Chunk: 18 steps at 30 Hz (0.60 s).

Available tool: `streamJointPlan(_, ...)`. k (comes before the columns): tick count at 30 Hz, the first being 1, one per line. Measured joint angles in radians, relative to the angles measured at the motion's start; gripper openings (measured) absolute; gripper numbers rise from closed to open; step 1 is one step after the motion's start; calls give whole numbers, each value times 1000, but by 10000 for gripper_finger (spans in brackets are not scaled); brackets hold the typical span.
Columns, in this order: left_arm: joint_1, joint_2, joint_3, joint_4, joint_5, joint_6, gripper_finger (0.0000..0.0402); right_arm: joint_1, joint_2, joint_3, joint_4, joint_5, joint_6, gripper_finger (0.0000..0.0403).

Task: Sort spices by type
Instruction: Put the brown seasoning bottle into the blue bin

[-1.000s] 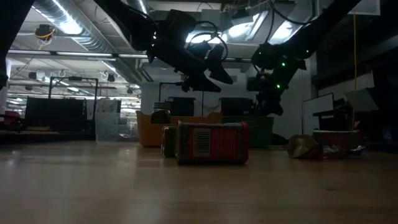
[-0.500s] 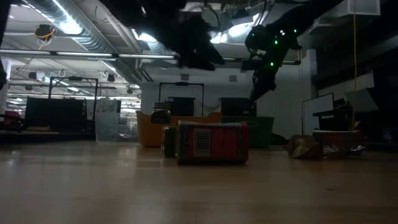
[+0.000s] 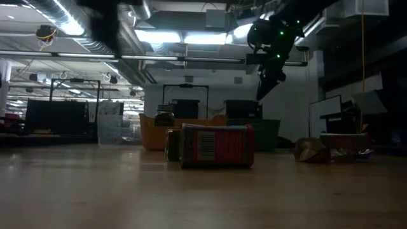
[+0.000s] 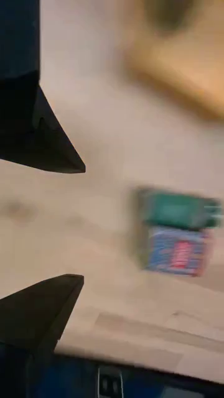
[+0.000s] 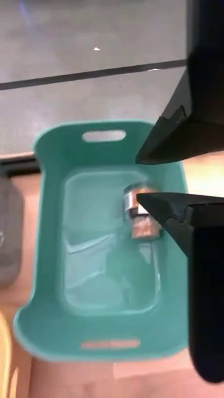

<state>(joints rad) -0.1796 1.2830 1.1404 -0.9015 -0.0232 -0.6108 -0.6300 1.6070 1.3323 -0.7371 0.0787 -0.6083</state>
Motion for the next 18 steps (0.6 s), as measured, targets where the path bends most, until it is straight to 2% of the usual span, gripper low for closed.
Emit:
streamJointPlan(4, -152, 0, -9, -44, -1, -353, 263, 38, 0, 0, -1, 17, 0, 83)
streamJointPlan(9, -323, 13, -60, -23, -3, -625, 263, 77, 0, 0, -20, 36, -1, 83)
streamJointPlan(13, -415, 52, -94, -23, -3, -797, 263, 96, 0, 0, -57, 35, -1, 83)
streamJointPlan(18, -476, 108, -103, -15, 0, -902, 263, 101, 0, 0, -82, 35, -1, 83)
